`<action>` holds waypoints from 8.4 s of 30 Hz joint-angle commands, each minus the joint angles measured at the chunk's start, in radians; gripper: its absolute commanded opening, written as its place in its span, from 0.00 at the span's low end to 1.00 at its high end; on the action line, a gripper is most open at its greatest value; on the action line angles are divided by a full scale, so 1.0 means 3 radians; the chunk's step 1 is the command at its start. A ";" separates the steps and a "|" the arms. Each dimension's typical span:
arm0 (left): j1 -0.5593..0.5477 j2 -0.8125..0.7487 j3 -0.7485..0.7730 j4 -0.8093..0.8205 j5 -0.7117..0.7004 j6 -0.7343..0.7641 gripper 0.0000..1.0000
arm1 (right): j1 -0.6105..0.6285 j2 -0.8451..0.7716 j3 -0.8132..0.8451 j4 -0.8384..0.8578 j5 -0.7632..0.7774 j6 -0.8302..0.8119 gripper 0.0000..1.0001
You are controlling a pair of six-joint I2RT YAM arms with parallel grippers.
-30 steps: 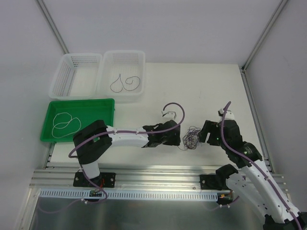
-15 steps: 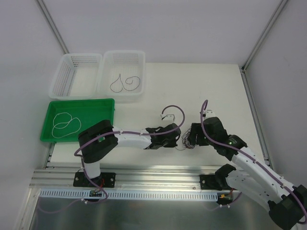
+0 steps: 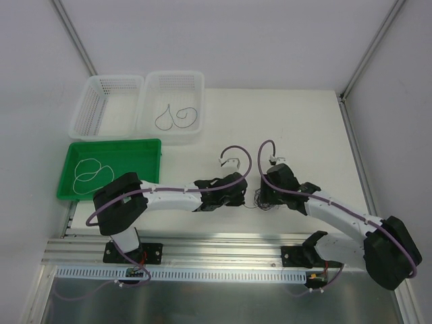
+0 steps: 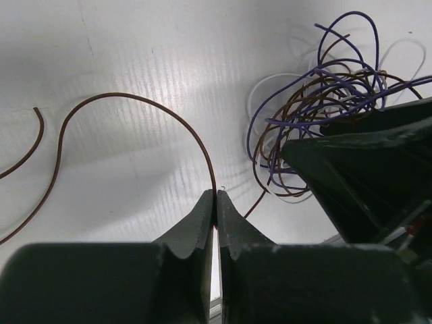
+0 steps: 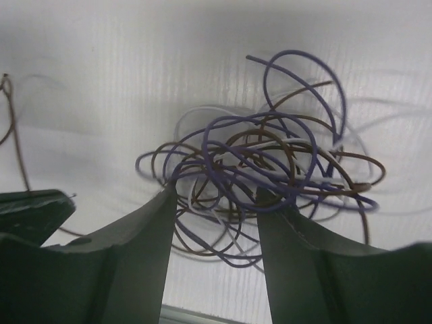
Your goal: Untangle the cables
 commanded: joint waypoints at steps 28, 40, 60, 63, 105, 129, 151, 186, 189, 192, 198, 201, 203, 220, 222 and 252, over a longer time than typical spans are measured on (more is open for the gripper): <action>0.1065 -0.1393 -0.1088 -0.0494 -0.0447 0.0377 0.00 | -0.0535 -0.1652 0.1778 -0.1884 0.1066 -0.0691 0.01; 0.1071 -0.1782 -0.0736 -0.0663 0.0156 0.0807 0.00 | -0.0540 -0.1177 0.0439 -0.0990 0.0377 -0.0252 0.06; 0.1244 -0.1915 0.1160 -0.1404 0.0331 0.1763 0.00 | -0.0479 -0.1528 0.0898 -0.1602 -0.0134 -0.0742 0.97; 0.1444 -0.1803 0.1492 -0.1456 0.0152 0.1937 0.00 | -0.0484 -0.1697 0.1016 -0.1745 -0.0170 -0.0758 0.97; 0.4849 0.0668 0.2578 0.0109 0.0515 0.1748 0.21 | -0.0479 -0.2031 0.0622 -0.1812 -0.0574 -0.0589 0.97; 0.3838 -0.1423 0.0692 -0.0341 0.1363 0.1385 0.99 | -0.0494 -0.1361 0.0286 -0.1506 0.0300 0.0117 0.99; 0.0678 -0.2529 -0.1400 -0.0515 0.0730 0.0807 0.99 | 0.0021 -0.0257 -0.0176 0.0105 -0.0165 0.0081 0.22; 0.0212 -0.1241 -0.0389 -0.0546 0.0392 0.0945 0.93 | 0.0632 -0.0778 0.0362 -0.1250 0.0970 0.0449 0.73; 0.0151 -0.0929 -0.0174 -0.0643 0.0325 0.0955 0.90 | 0.0447 -0.0788 0.0214 -0.1127 0.0853 0.0495 0.73; 0.0069 -0.0618 -0.0005 -0.0745 0.0208 0.0955 0.87 | 0.0309 -0.0758 0.0111 -0.0964 0.0745 0.0480 0.73; -0.0079 -0.0213 0.0225 -0.0822 0.0126 0.0884 0.77 | 0.0212 -0.0650 -0.0001 -0.0708 0.0597 0.0449 0.73; -0.0120 -0.0029 0.0297 -0.0852 0.0131 0.0848 0.65 | 0.0212 -0.0599 -0.0052 -0.0555 0.0464 0.0454 0.73; -0.0121 0.0017 0.0302 -0.0863 0.0131 0.0848 0.46 | 0.0207 -0.0563 -0.0068 -0.0443 0.0418 0.0454 0.73; -0.0115 -0.0759 -0.0270 -0.0704 0.0110 0.1165 0.00 | 0.0242 -0.0333 -0.0226 0.0478 -0.0763 -0.0629 0.70; -0.0115 -0.0805 -0.0296 -0.0694 0.0126 0.1185 0.00 | 0.0242 -0.0292 -0.0237 0.0519 -0.0901 -0.0736 0.69; 0.0876 -0.1971 -0.1206 -0.0750 0.0203 0.0945 0.00 | 0.0084 -0.1268 0.0370 -0.0679 0.0064 -0.0794 0.01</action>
